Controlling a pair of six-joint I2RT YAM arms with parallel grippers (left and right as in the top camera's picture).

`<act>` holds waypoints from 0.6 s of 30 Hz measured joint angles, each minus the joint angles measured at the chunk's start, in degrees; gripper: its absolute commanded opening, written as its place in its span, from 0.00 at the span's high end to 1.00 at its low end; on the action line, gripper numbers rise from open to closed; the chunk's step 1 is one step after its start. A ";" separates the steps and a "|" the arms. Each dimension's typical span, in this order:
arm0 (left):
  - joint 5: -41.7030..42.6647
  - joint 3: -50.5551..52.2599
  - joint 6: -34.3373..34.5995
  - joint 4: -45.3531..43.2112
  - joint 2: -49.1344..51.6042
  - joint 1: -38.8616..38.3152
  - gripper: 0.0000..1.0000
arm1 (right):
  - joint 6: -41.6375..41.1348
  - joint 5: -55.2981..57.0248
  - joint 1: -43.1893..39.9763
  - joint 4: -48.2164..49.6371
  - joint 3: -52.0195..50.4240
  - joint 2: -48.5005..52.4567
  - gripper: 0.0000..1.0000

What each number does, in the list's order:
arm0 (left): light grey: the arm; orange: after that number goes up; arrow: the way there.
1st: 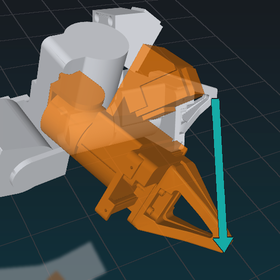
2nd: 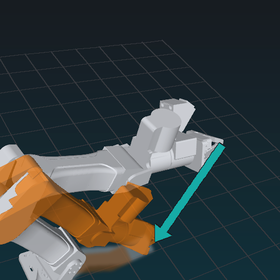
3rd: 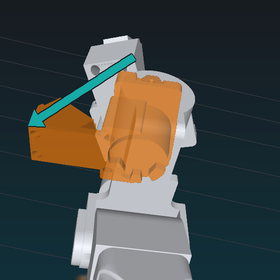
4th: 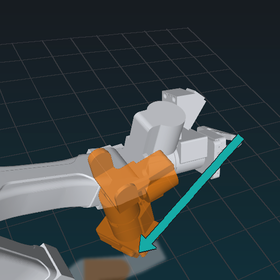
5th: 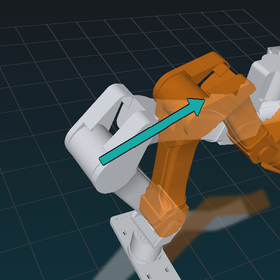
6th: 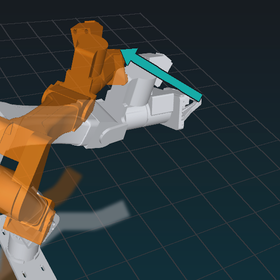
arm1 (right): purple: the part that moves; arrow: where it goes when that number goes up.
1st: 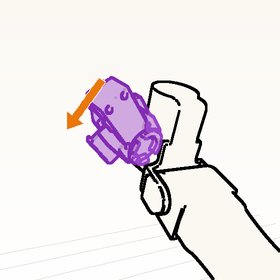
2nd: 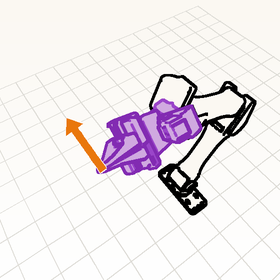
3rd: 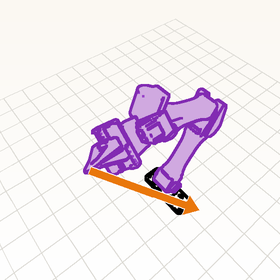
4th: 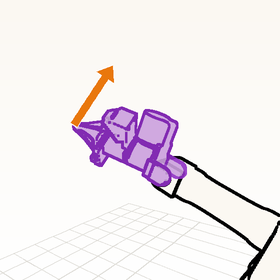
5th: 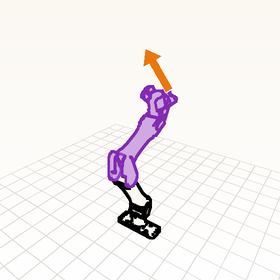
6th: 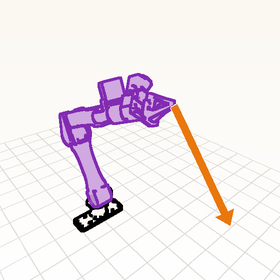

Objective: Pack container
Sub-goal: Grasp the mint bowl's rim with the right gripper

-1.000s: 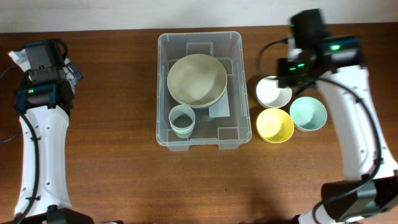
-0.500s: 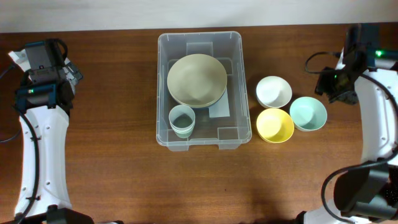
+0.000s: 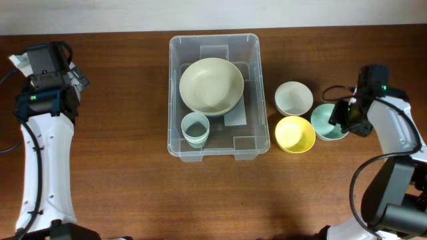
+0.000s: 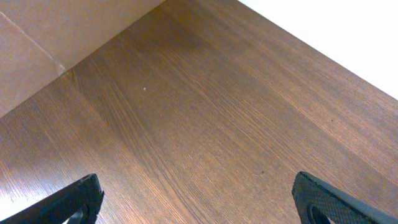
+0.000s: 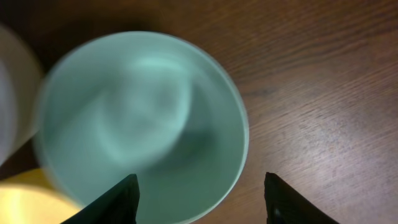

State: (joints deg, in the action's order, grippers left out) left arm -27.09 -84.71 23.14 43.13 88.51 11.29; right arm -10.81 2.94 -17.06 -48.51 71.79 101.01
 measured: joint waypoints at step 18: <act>0.00 0.00 0.00 0.02 0.00 0.00 0.00 | -6.75 -0.68 -3.54 13.62 -10.05 0.11 0.33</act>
State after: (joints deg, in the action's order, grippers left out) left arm -27.09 -84.71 23.14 43.16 88.51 11.29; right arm -17.56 2.26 -20.60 -34.89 61.73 101.12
